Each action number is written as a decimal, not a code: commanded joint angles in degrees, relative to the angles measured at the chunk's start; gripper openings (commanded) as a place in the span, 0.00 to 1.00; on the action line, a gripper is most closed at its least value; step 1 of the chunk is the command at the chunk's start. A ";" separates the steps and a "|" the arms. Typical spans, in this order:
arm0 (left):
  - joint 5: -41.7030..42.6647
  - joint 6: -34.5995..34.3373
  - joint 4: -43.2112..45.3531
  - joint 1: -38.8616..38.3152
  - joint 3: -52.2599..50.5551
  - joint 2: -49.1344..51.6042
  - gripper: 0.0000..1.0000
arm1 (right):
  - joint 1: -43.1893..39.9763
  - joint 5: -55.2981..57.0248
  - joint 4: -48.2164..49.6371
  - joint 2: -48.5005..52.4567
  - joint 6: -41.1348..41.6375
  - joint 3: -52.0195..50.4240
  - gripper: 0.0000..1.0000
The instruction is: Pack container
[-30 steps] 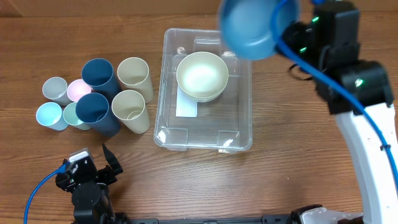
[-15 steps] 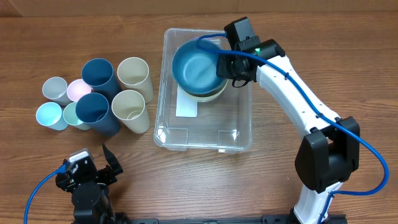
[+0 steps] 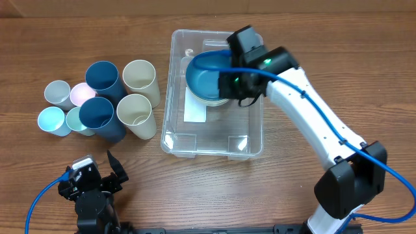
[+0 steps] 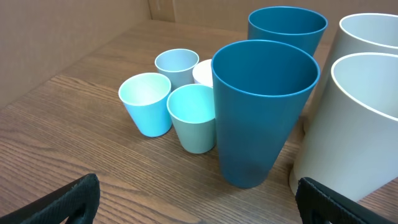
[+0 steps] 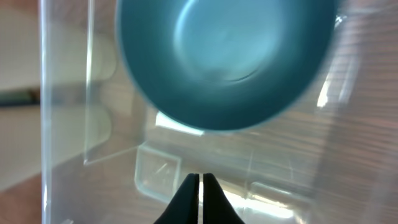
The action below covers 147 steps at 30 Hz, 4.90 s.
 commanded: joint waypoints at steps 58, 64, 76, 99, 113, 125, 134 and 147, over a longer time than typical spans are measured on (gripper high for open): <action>16.57 -3.17 -1.86 0.31 2.51 -0.28 1.00 | -38.10 8.68 6.05 -32.26 8.94 -18.45 1.00; 16.98 -7.54 -2.38 0.31 12.35 -0.28 1.00 | -38.10 8.70 6.03 -32.20 8.94 -18.45 1.00; 12.41 -0.79 -9.38 0.33 44.24 35.87 1.00 | -38.10 8.70 6.05 -32.20 8.94 -18.45 1.00; 23.65 -20.57 -38.53 35.85 87.82 81.42 1.00 | -38.10 8.70 6.05 -32.20 8.94 -18.45 1.00; 34.75 -7.41 -36.54 43.25 87.80 109.00 0.91 | -38.10 8.70 6.05 -32.20 8.94 -18.45 1.00; 29.44 -4.66 -34.80 38.05 87.60 118.14 0.74 | -38.10 8.68 6.08 -32.20 8.94 -18.45 1.00; 23.85 -5.86 -35.30 36.11 86.73 120.69 0.60 | -38.10 8.68 6.05 -32.20 8.94 -18.45 1.00; 19.74 -8.44 -30.14 36.13 78.77 120.69 0.55 | -38.10 8.70 6.05 -32.20 8.94 -18.45 1.00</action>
